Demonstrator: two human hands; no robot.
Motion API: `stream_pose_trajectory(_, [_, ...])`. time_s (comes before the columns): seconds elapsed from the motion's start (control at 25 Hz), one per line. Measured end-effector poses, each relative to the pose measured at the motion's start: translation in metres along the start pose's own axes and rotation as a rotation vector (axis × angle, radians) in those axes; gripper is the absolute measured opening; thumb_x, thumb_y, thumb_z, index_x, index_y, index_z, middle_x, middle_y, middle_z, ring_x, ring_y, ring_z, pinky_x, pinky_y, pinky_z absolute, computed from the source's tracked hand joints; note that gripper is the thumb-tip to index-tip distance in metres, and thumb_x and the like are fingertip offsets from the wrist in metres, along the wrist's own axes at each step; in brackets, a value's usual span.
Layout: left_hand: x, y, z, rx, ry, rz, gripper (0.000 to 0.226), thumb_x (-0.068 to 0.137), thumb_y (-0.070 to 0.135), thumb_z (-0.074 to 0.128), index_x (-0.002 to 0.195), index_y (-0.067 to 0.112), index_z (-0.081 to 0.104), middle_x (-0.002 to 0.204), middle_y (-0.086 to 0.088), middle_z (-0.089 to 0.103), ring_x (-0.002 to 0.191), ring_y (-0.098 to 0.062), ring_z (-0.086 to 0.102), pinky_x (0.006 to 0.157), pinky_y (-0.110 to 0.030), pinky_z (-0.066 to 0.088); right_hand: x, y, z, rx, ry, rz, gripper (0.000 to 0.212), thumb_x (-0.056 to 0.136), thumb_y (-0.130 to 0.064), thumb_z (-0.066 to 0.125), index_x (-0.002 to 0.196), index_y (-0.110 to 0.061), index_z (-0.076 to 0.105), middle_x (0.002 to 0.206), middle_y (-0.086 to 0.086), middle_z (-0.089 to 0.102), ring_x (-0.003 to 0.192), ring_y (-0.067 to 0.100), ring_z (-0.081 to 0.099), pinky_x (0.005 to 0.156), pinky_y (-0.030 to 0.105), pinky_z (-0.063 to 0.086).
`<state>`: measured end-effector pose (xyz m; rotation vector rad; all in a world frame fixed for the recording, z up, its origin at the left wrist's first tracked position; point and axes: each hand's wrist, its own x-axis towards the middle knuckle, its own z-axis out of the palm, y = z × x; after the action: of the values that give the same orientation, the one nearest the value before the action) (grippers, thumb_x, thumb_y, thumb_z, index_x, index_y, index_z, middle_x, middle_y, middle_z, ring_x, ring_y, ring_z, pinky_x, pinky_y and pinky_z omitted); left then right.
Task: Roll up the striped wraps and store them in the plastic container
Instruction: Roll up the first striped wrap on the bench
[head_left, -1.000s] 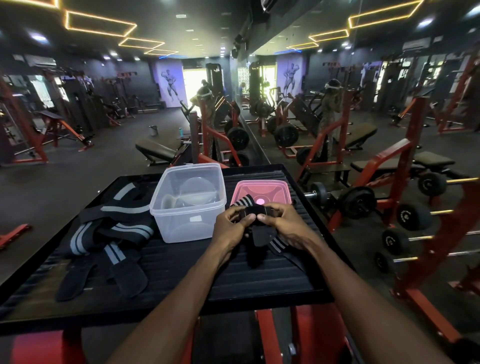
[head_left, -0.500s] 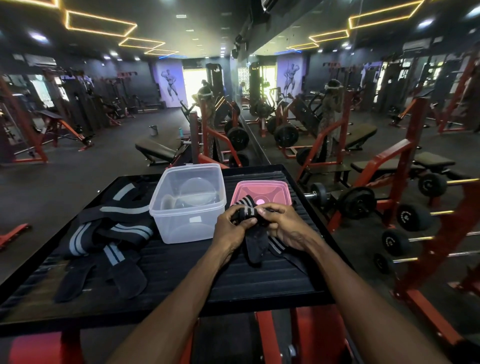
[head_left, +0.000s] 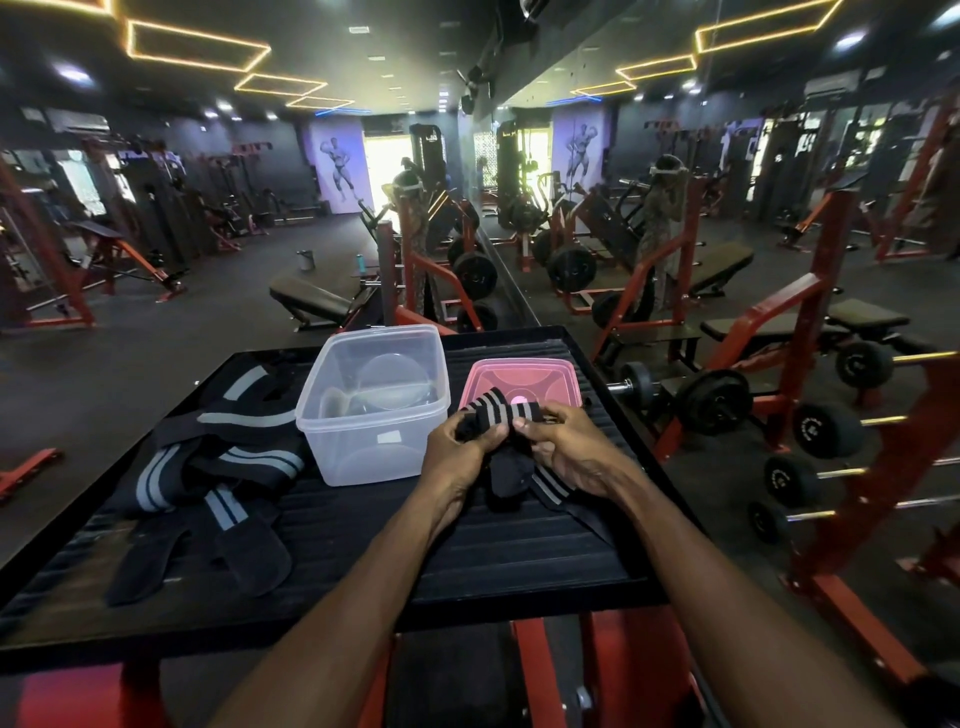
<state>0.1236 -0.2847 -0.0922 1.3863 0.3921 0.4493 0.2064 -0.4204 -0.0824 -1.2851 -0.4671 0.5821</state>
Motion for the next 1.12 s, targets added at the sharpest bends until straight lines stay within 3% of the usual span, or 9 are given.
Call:
stream_pose_trajectory(0.08, [0.001, 0.000, 0.000, 0.036, -0.010, 0.033, 0.024, 0.082, 0.003, 0.077, 0.102, 0.016, 0.072, 0.100, -0.006, 0.077, 0.100, -0.026, 0.072, 0.094, -0.041, 0.057, -0.001, 0.001, -0.001, -0.018, -0.043, 0.033, 0.019, 0.096, -0.003, 0.060, 0.114, 0.001, 0.061, 0.070, 0.000, 0.071, 0.054, 0.006, 0.065, 0.050, 0.024, 0.054])
stream_pose_trajectory(0.24, [-0.005, 0.006, 0.002, -0.116, -0.087, -0.067, 0.019, 0.086, 0.010, 0.075, 0.104, 0.011, 0.069, 0.106, -0.016, 0.074, 0.097, -0.032, 0.071, 0.090, -0.051, 0.058, -0.002, 0.002, -0.004, -0.079, -0.020, -0.033, 0.022, 0.089, 0.005, 0.066, 0.110, -0.001, 0.067, 0.088, 0.013, 0.071, 0.069, 0.021, 0.070, 0.054, 0.025, 0.056])
stream_pose_trajectory(0.4, [-0.004, 0.004, 0.000, 0.004, -0.022, 0.034, 0.019, 0.083, 0.008, 0.078, 0.099, 0.017, 0.071, 0.103, -0.012, 0.074, 0.098, -0.028, 0.070, 0.087, -0.043, 0.059, -0.002, 0.002, -0.002, -0.046, -0.029, -0.036, 0.027, 0.087, 0.013, 0.062, 0.102, -0.008, 0.070, 0.093, 0.011, 0.073, 0.084, 0.023, 0.071, 0.066, 0.030, 0.059])
stream_pose_trajectory(0.48, [-0.004, 0.004, -0.001, 0.048, -0.005, 0.083, 0.026, 0.081, 0.003, 0.077, 0.098, 0.022, 0.072, 0.100, -0.005, 0.075, 0.098, -0.024, 0.070, 0.089, -0.040, 0.059, -0.002, 0.000, -0.001, 0.029, -0.064, 0.014, 0.012, 0.092, 0.000, 0.062, 0.099, -0.008, 0.069, 0.090, 0.012, 0.073, 0.081, 0.023, 0.071, 0.068, 0.032, 0.060])
stream_pose_trajectory(0.56, [-0.005, 0.004, -0.001, 0.122, -0.004, 0.136, 0.033, 0.082, 0.000, 0.076, 0.095, 0.029, 0.072, 0.098, 0.000, 0.074, 0.096, -0.019, 0.070, 0.088, -0.035, 0.058, -0.002, -0.001, -0.001, 0.028, -0.079, 0.063, 0.013, 0.096, -0.015, 0.061, 0.100, -0.005, 0.069, 0.089, 0.014, 0.072, 0.076, 0.025, 0.069, 0.063, 0.031, 0.059])
stream_pose_trajectory(0.68, [-0.008, 0.006, 0.000, 0.186, -0.020, 0.169, 0.036, 0.077, 0.001, 0.079, 0.094, 0.032, 0.071, 0.101, -0.001, 0.074, 0.097, -0.021, 0.070, 0.089, -0.036, 0.059, 0.000, 0.001, -0.003, 0.015, -0.050, 0.027, 0.009, 0.093, -0.003, 0.063, 0.098, 0.001, 0.069, 0.085, 0.015, 0.072, 0.072, 0.023, 0.070, 0.061, 0.029, 0.060])
stream_pose_trajectory(0.84, [-0.008, 0.008, 0.000, 0.110, 0.015, 0.125, 0.034, 0.069, 0.022, 0.084, 0.101, 0.020, 0.072, 0.107, -0.009, 0.073, 0.103, -0.028, 0.070, 0.094, -0.047, 0.057, 0.000, 0.001, -0.004, -0.004, -0.039, -0.038, 0.020, 0.087, 0.011, 0.064, 0.102, 0.000, 0.069, 0.095, 0.015, 0.074, 0.090, 0.026, 0.073, 0.078, 0.038, 0.061])
stream_pose_trajectory(0.96, [-0.007, 0.006, -0.001, 0.216, 0.062, 0.191, 0.026, 0.081, 0.017, 0.080, 0.105, 0.017, 0.069, 0.103, 0.000, 0.072, 0.100, -0.018, 0.068, 0.094, -0.035, 0.055, 0.002, 0.004, -0.003, -0.047, -0.024, -0.037, 0.032, 0.081, 0.017, 0.067, 0.108, -0.001, 0.068, 0.107, 0.021, 0.071, 0.101, 0.031, 0.071, 0.089, 0.045, 0.058])
stream_pose_trajectory(1.12, [-0.009, 0.007, -0.001, 0.309, 0.041, 0.251, 0.036, 0.082, 0.000, 0.075, 0.112, 0.017, 0.064, 0.108, 0.002, 0.071, 0.105, -0.011, 0.067, 0.094, -0.024, 0.052, 0.002, 0.006, -0.003, -0.051, -0.045, -0.039, 0.029, 0.082, 0.011, 0.070, 0.107, -0.003, 0.069, 0.104, 0.015, 0.071, 0.094, 0.025, 0.071, 0.078, 0.037, 0.060])
